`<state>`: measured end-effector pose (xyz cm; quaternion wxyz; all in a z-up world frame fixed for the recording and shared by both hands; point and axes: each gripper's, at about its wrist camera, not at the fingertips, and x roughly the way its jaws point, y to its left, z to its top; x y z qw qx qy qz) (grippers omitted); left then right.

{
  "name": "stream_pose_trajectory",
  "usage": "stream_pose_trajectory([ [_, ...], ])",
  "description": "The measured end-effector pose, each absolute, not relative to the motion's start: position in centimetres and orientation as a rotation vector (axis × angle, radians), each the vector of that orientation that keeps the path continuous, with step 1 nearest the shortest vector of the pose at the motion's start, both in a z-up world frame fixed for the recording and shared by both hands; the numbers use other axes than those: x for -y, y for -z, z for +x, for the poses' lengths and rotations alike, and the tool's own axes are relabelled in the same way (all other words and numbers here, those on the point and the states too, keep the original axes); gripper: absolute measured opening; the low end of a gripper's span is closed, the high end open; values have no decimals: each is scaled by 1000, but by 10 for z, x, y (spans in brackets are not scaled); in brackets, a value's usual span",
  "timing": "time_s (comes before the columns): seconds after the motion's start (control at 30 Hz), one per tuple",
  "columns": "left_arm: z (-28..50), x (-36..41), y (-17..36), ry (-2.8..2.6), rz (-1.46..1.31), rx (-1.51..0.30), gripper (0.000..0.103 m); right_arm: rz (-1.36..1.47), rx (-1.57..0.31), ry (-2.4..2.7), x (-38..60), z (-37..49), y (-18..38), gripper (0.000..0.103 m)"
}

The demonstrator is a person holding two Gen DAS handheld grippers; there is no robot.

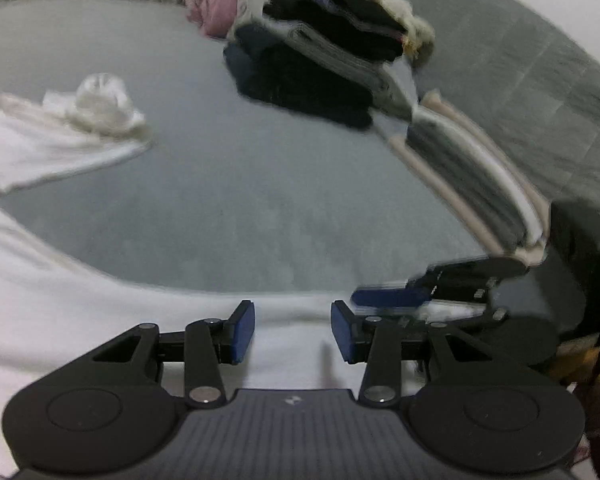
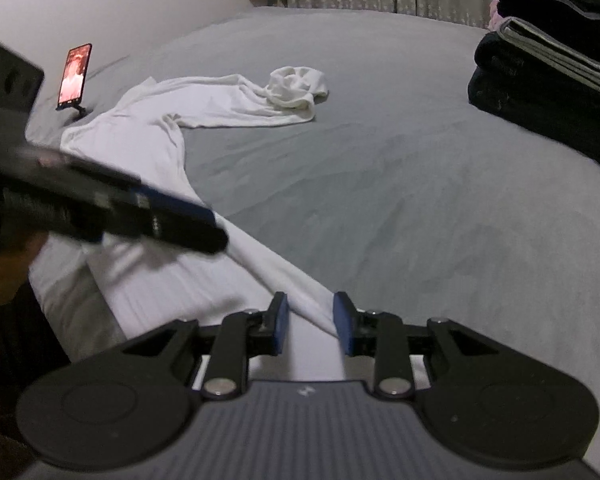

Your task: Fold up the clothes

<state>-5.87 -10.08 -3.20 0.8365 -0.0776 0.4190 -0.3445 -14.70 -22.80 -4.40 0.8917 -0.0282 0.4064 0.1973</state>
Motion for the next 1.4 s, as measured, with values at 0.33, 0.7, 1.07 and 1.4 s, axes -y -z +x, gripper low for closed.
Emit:
stream_pose_trajectory([
  [0.33,-66,75,57,777,-290,-864,36,71,-843,-444,247,-120,38,33],
  [0.7,-73,72,52,793,-291,-835,42,-56,-780,-428,233,-124,37,2],
  [1.07,-78,76,49,802,-250,-830,50,90,-791,-429,235,-100,30,28],
  [1.4,-83,51,41,769,-283,-842,53,-4,-845,-590,179,-71,49,4],
])
